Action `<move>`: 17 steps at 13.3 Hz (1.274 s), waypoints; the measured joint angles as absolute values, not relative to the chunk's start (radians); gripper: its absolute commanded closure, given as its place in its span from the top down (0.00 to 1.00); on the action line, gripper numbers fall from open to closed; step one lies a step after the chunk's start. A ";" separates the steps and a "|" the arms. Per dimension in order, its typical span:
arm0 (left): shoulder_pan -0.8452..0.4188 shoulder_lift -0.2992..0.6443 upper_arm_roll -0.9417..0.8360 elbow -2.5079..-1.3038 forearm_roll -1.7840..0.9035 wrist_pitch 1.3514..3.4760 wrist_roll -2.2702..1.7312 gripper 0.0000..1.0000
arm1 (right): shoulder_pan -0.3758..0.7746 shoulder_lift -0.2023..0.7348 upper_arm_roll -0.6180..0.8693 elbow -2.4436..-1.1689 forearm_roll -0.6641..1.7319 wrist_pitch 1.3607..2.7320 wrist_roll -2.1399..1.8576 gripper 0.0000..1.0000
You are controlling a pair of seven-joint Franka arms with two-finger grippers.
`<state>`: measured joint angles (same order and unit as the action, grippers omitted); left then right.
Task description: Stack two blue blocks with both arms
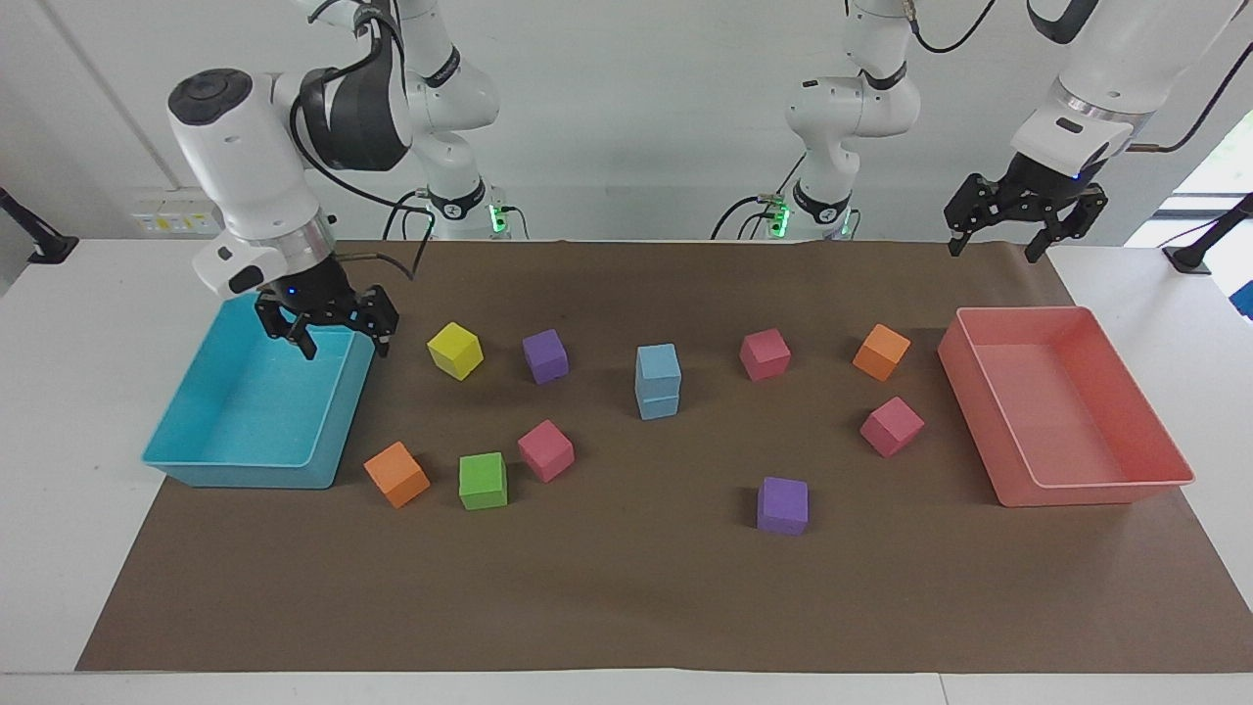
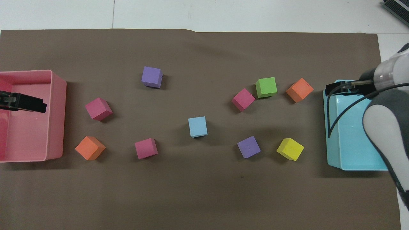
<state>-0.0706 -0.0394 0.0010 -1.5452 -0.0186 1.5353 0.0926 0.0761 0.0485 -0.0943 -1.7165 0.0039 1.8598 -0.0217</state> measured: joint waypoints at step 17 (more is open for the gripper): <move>-0.071 -0.040 0.002 -1.545 -0.019 1.501 0.093 1.00 | 0.071 -0.059 -0.119 -1.494 -0.041 1.455 -0.026 1.00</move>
<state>-0.0706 -0.0398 0.0015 -1.5451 -0.0186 1.5011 0.0926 0.0712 -0.0595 -0.1190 -1.4944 -0.0409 1.4554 -0.0262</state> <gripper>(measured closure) 0.000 0.000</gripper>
